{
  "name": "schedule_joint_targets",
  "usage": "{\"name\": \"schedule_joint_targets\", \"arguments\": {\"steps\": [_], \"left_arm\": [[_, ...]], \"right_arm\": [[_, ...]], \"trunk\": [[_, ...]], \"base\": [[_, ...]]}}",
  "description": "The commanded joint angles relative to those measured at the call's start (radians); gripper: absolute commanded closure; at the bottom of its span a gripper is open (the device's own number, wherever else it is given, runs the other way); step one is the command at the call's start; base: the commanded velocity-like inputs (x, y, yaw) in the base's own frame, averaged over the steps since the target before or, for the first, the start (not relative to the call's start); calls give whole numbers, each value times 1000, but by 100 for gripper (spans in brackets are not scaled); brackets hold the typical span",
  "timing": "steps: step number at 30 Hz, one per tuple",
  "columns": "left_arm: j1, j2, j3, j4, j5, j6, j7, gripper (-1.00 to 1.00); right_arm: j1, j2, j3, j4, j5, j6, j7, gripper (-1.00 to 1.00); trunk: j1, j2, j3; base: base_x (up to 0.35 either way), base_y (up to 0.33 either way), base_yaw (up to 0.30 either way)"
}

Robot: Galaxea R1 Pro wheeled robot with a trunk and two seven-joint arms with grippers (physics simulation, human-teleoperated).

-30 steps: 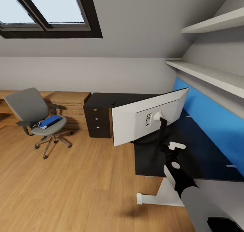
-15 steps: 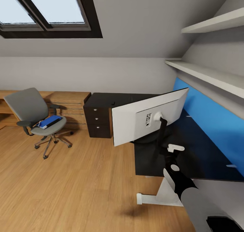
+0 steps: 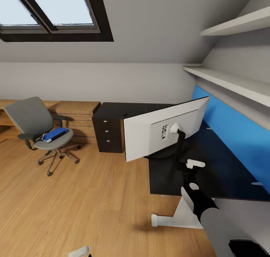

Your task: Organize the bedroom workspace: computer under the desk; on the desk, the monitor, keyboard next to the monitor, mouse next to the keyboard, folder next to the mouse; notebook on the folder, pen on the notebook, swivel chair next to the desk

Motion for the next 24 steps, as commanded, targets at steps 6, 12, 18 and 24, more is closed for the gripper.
{"name": "schedule_joint_targets", "arguments": {"steps": [6,12,18,24], "left_arm": [[0,1,-1,-197,4,197,2,-100],[0,1,1,-255,5,260,1,-100],[0,2,0,-289,5,269,-2,-100],[0,0,-3,-357,4,275,-2,-100]], "right_arm": [[-1,1,0,1,-11,-6,-2,-100],[-1,2,0,1,-13,-6,-1,-100],[-1,3,0,1,-14,-6,-1,-100],[-1,2,1,1,-10,-5,-1,-100]], "trunk": [[23,-44,-20],[46,-86,-39],[69,-128,-58],[92,-170,-77]], "base": [[0,0,0],[0,0,0],[0,0,0],[0,0,0]]}}
